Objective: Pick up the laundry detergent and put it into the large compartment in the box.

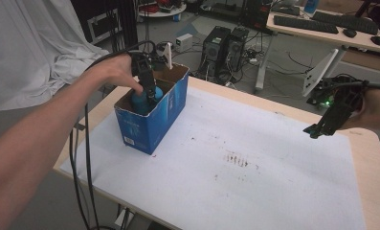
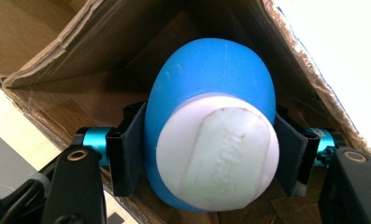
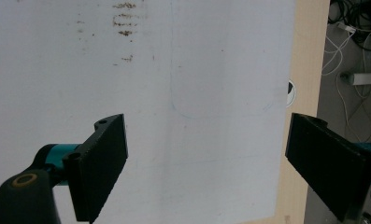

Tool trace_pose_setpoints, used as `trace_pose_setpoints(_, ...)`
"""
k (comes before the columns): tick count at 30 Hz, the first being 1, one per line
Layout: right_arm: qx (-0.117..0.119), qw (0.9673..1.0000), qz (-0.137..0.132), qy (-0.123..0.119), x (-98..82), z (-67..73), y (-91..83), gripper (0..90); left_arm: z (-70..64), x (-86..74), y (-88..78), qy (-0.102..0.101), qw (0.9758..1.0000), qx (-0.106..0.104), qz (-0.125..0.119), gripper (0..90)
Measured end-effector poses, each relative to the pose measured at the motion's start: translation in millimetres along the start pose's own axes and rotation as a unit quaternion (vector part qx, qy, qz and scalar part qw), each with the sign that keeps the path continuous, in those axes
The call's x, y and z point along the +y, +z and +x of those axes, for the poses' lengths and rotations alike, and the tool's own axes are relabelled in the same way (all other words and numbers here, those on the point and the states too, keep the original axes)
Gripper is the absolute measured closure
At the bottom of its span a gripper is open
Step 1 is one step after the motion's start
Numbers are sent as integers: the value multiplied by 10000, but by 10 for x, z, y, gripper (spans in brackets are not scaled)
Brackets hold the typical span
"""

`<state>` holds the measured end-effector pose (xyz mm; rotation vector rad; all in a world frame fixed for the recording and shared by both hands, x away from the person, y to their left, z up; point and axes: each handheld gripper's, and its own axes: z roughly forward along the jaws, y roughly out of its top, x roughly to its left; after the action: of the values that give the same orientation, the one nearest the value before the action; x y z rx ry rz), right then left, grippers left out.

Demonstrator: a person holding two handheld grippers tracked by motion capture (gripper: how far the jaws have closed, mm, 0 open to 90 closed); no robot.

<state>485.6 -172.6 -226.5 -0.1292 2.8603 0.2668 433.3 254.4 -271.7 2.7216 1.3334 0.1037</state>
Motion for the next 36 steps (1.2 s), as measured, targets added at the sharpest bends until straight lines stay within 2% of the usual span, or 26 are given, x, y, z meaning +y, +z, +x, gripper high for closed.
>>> trace_pose_setpoints(12,16,10000,12,10,2,6,-3,122,-17,8,4,14,10000,6,20,357)
trace_pose_setpoints(22,26,10000,20,4,-8,7,-6,121,-10,2,4,80,10000,-3,37,316)
trace_pose_setpoints(27,35,10000,25,-2,-3,9,-5,121,-17,-9,1,50,10000,-12,19,291)
trace_pose_setpoints(36,48,10000,22,12,-2,13,-7,121,-30,-6,-89,131,9999,9,-40,262)
